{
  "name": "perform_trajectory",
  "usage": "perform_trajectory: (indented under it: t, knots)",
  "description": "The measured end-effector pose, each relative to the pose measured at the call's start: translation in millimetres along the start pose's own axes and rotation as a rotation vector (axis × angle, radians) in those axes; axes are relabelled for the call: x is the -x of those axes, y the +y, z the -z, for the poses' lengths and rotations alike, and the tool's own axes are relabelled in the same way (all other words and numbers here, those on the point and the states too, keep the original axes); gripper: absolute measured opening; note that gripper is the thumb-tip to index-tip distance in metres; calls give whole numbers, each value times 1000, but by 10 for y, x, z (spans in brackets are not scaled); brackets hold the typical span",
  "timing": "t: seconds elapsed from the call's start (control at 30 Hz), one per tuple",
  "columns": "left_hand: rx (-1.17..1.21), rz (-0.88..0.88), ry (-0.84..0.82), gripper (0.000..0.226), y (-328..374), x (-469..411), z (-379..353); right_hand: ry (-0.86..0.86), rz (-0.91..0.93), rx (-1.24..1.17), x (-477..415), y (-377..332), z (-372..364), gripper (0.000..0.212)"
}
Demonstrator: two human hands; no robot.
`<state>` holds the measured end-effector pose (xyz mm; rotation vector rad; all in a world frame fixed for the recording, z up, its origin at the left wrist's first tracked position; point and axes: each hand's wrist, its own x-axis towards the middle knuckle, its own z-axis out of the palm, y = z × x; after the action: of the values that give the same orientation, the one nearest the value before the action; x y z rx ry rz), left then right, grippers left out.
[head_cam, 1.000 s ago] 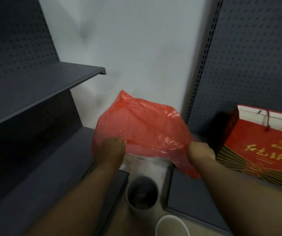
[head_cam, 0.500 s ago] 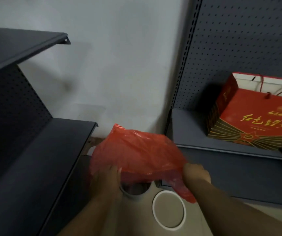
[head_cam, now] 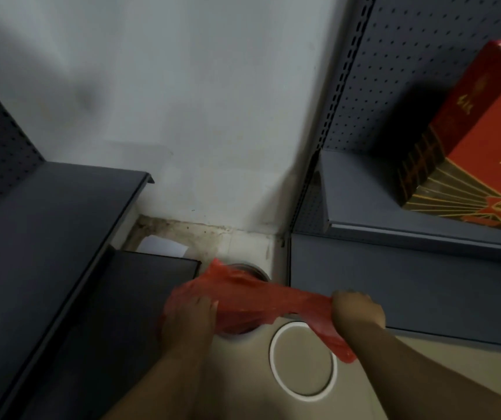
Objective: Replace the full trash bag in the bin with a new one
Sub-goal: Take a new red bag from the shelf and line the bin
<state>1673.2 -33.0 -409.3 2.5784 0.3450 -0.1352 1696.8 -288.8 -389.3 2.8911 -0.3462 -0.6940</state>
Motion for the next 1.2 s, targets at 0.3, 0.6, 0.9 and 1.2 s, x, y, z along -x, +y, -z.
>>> perform_trajectory:
  t: [0.3, 0.6, 0.9, 1.2]
  knots:
    - [-43, 47, -37, 33, -478, -569, -1031, 265, 77, -39, -737, -292, -606, 29]
    - [117, 33, 122, 39, -974, -1110, -1682, 434, 56, -517, -1359, -698, -1237, 40]
    - [21, -107, 258, 38, -1317, -1309, -2145, 165, -48, -964, -1933, -917, -2183, 53]
    - [8, -147, 319, 36, -1431, -1195, -2231, 135, 118, -1266, -1922, -1350, -2447, 51]
